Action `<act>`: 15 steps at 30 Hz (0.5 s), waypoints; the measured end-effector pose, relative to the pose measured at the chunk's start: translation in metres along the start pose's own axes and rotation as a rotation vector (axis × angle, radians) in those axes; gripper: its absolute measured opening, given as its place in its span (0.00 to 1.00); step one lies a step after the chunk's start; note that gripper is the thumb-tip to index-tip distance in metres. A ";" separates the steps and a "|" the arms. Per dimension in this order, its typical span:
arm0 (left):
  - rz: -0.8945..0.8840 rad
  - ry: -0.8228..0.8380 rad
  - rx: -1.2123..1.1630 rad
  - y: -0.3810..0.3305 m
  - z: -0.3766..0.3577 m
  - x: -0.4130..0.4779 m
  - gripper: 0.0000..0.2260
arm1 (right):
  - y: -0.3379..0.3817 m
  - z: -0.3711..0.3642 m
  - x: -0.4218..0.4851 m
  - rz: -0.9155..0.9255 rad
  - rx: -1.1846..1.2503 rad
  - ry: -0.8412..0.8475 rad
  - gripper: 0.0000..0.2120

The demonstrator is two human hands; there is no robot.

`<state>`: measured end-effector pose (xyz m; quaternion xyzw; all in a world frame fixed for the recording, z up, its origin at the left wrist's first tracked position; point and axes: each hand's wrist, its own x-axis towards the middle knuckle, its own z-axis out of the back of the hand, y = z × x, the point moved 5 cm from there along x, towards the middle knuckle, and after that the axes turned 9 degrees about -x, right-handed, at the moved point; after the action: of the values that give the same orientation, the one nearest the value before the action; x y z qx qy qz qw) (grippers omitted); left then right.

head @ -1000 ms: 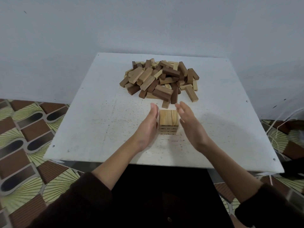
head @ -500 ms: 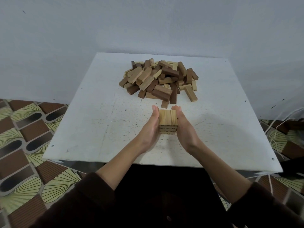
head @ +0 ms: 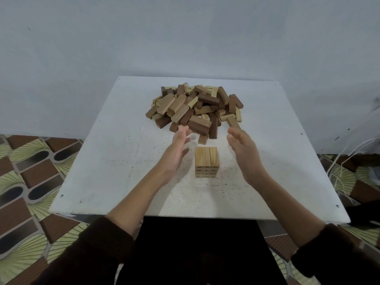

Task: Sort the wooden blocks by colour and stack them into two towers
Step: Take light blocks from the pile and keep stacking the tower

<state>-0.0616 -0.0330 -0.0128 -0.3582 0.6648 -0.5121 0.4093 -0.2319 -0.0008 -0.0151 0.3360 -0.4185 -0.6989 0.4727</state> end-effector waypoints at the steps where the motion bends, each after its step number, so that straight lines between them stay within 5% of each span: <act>1: -0.022 -0.011 0.066 -0.009 0.000 0.009 0.24 | 0.001 0.010 0.012 0.013 -0.057 -0.062 0.16; 4: -0.135 -0.056 0.318 -0.028 -0.002 0.037 0.09 | 0.000 0.027 0.047 0.022 -0.209 -0.167 0.11; 7: -0.203 -0.106 0.531 -0.033 -0.004 0.065 0.09 | -0.008 0.033 0.082 -0.006 -0.345 -0.198 0.09; 15: -0.264 -0.168 0.583 -0.030 -0.004 0.100 0.06 | -0.018 0.023 0.133 0.108 -0.633 -0.091 0.11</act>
<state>-0.1041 -0.1281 -0.0010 -0.3499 0.4023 -0.6981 0.4779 -0.3024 -0.1163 -0.0315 0.1182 -0.2183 -0.7826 0.5709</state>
